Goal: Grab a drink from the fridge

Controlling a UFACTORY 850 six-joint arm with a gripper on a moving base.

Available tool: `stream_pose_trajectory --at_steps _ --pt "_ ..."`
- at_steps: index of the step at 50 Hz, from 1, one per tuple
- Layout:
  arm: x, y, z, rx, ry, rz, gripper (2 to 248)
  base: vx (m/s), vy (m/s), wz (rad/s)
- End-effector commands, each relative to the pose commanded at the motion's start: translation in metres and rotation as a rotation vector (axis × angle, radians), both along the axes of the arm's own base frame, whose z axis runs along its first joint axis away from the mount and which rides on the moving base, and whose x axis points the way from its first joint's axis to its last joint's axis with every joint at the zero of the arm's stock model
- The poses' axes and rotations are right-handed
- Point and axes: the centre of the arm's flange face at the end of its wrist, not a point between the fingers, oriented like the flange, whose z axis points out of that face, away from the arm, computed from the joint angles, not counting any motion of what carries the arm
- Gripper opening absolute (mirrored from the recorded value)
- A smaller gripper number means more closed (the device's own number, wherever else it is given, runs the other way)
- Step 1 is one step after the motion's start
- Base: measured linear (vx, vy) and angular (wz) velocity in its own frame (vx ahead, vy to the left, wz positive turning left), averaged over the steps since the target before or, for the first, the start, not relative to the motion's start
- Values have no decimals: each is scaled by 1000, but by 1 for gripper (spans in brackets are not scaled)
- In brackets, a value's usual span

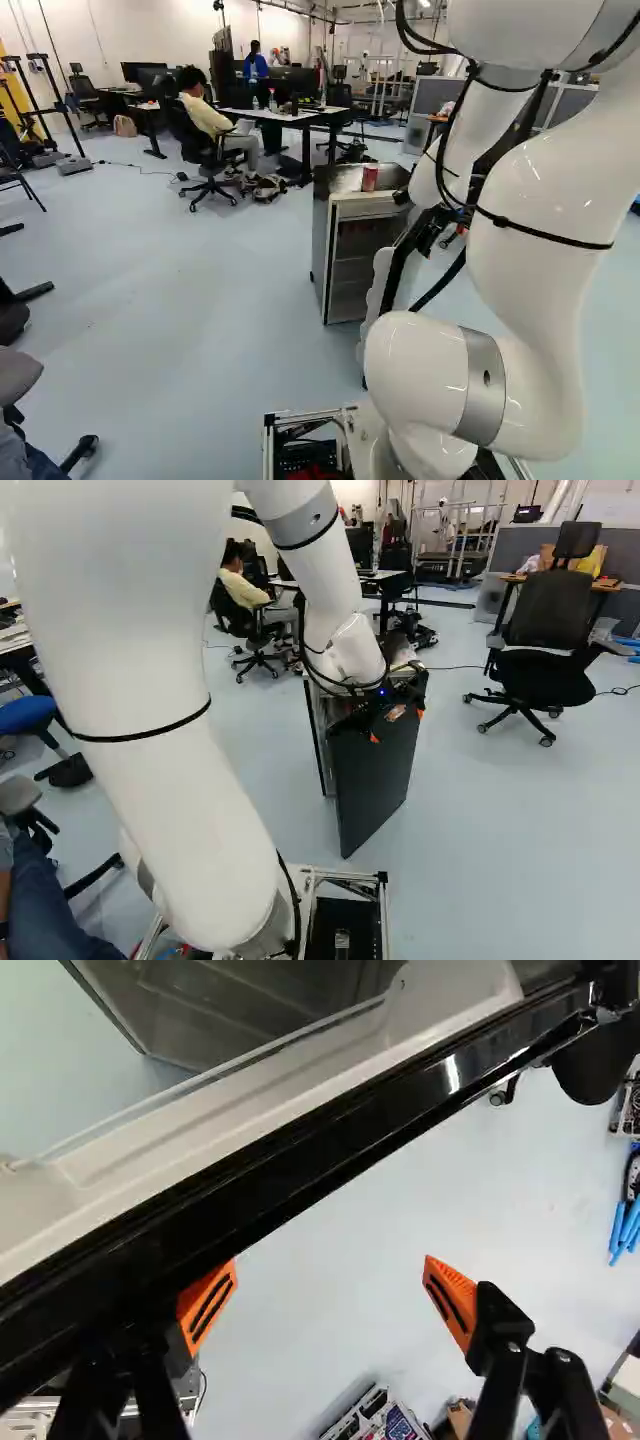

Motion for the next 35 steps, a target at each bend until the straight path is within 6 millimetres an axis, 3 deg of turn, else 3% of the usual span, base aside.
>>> stream_pose_trajectory --at_steps 35 --pt "30 21 0 -3 -7 67 247 0 0 0"
